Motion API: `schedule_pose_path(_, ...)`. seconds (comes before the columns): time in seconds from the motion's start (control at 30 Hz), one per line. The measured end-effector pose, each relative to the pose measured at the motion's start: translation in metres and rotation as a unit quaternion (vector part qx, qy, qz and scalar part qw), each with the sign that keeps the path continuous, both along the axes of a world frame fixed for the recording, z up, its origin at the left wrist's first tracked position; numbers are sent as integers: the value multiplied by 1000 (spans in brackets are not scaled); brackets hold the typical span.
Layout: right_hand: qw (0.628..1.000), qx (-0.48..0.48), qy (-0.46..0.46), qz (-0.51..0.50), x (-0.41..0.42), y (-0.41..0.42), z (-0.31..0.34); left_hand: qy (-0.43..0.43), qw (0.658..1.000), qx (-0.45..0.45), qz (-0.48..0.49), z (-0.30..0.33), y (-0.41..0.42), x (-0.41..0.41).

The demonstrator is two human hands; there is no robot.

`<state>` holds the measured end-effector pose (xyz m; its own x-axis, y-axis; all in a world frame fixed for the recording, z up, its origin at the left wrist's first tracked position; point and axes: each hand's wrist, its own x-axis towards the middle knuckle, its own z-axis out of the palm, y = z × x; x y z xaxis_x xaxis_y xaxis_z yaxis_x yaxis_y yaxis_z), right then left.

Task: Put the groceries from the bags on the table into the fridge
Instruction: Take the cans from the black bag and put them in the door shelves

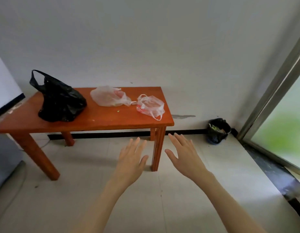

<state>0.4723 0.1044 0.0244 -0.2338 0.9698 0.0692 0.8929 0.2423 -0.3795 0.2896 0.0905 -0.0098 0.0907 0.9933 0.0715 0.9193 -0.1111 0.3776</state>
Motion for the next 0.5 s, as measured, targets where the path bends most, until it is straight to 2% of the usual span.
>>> schedule_pose_path(0.33, 996, -11, 9, 88, -100, 155, -2, 12, 997, 16, 71, 13, 122, -107)
schedule_pose_path(0.5, 990, -41, 9, 132, -152, 209, -7, 11, 994, -14, 112, 4, 160, -155)
